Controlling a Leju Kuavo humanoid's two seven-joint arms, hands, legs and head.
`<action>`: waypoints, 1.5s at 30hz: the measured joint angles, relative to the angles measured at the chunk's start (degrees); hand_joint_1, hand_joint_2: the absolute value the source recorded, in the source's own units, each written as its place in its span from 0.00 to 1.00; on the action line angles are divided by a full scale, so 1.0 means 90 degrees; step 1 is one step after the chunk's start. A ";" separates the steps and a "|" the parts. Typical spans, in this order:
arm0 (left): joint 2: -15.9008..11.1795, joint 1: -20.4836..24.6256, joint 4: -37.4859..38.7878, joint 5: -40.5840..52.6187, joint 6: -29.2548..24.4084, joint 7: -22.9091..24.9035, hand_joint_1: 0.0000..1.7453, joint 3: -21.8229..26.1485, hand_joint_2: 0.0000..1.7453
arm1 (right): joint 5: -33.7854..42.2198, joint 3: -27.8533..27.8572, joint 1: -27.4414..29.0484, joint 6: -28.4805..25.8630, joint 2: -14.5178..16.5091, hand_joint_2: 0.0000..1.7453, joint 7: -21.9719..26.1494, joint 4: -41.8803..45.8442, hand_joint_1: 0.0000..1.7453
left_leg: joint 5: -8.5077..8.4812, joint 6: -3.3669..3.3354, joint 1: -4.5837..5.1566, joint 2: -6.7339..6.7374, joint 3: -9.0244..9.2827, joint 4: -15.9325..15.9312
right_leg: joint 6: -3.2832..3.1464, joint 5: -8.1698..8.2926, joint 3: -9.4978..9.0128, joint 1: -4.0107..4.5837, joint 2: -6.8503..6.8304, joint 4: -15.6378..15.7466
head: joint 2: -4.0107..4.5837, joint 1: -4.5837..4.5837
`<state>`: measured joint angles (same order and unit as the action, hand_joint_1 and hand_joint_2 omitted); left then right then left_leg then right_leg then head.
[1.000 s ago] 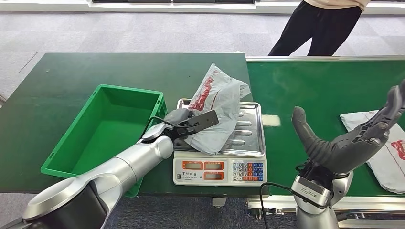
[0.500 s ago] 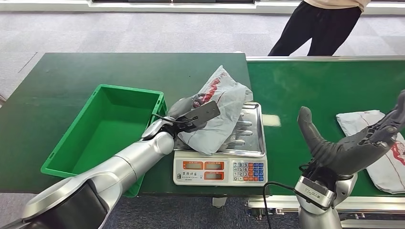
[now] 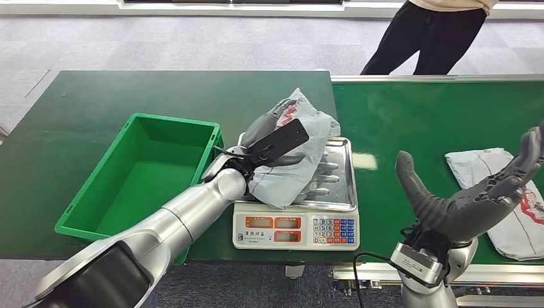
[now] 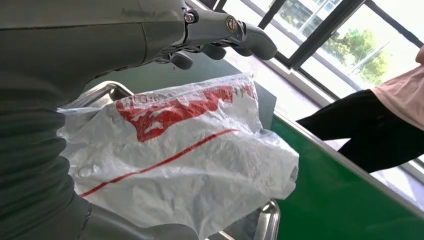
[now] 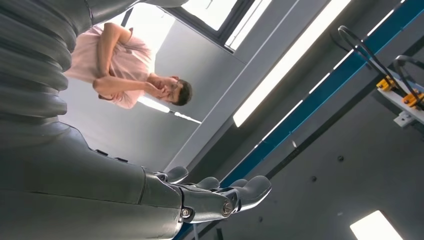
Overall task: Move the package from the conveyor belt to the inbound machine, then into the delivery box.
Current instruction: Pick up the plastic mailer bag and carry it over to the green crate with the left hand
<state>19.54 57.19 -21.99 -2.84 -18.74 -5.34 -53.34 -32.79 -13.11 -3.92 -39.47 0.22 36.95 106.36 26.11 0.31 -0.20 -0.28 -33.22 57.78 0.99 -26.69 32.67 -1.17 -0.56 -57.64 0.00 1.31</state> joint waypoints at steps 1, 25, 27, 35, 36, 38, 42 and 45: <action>0.0019 -0.0030 -0.0052 0.0111 -0.0018 0.0147 0.00 -0.0004 1.00 | -0.0002 0.0002 -0.0001 0.0030 0.0000 1.00 -0.0007 0.0001 0.00 | 0.0000 0.0000 0.0000 0.0000 0.0000 0.0000 | 0.0000 0.0000 0.0000 0.0000 0.0000 0.0000 | 0.0000 0.0000; 0.0042 -0.0532 0.0786 0.1234 -0.0281 0.2132 0.00 -0.0778 1.00 | -0.0123 0.0004 0.0108 0.0124 0.0131 1.00 -0.0069 0.0115 0.00 | 0.0000 0.0000 0.0000 0.0000 -0.0005 0.0000 | 0.0000 0.0000 0.0000 0.0000 -0.0002 0.0000 | 0.0000 0.0000; 0.0044 -0.0541 0.0798 0.1099 -0.0085 0.2003 0.00 -0.0768 1.00 | -0.0117 0.0004 0.0109 0.0106 0.0131 1.00 -0.0069 0.0116 0.00 | 0.0000 0.0000 0.0000 -0.0001 -0.0004 0.0000 | 0.0000 0.0000 -0.0001 0.0000 -0.0004 0.0000 | 0.0000 0.0000; 0.0094 -0.0559 0.0808 0.1193 0.0152 0.2010 0.75 -0.0754 1.00 | -0.0042 0.0004 0.0101 0.0090 0.0133 1.00 -0.0025 0.0114 0.00 | 0.0000 -0.0001 0.0000 -0.0006 -0.0001 0.0000 | 0.0000 0.0000 -0.0011 0.0000 -0.0010 0.0000 | 0.0000 0.0000; 0.0098 -0.0567 0.0809 0.1205 0.0155 0.2018 1.00 -0.0754 1.00 | -0.0035 0.0004 0.0100 0.0090 0.0134 1.00 -0.0022 0.0114 0.00 | 0.0000 -0.0001 0.0000 -0.0007 -0.0001 0.0000 | 0.0001 0.0000 -0.0011 0.0000 -0.0011 0.0000 | 0.0000 0.0000; 0.0107 -0.0587 0.0810 0.1253 0.0169 0.2031 1.00 -0.0755 1.00 | -0.0031 0.0004 0.0099 0.0090 0.0134 1.00 -0.0020 0.0114 0.00 | 0.0000 -0.0001 0.0000 -0.0008 0.0000 0.0000 | 0.0001 0.0000 -0.0011 0.0000 -0.0013 0.0000 | 0.0000 0.0000; 0.0119 -0.0627 0.0819 0.1352 0.0168 0.2022 1.00 -0.0755 1.00 | -0.0047 0.0004 0.0096 0.0123 0.0153 1.00 -0.0077 0.0114 0.00 | -0.0001 -0.0001 0.0000 -0.0007 0.0001 0.0000 | 0.0001 0.0000 -0.0012 0.0000 -0.0012 0.0000 | 0.0000 0.0001; 0.0120 -0.0643 0.0823 0.1414 0.0079 0.1949 1.00 -0.0755 1.00 | -0.0083 0.0004 0.0097 0.0178 0.0179 1.00 -0.0104 0.0116 0.00 | -0.0002 -0.0002 0.0000 -0.0006 0.0003 0.0000 | 0.0001 0.0001 -0.0012 0.0000 -0.0012 0.0000 | 0.0000 0.0001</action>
<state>20.61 51.41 -14.58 9.89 -18.03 12.20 -60.13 -33.53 -13.07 -3.05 -37.87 1.83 36.02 107.40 26.09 0.29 -0.20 -0.33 -33.19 57.78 1.00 -26.68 32.57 -1.17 -0.67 -57.63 0.00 1.32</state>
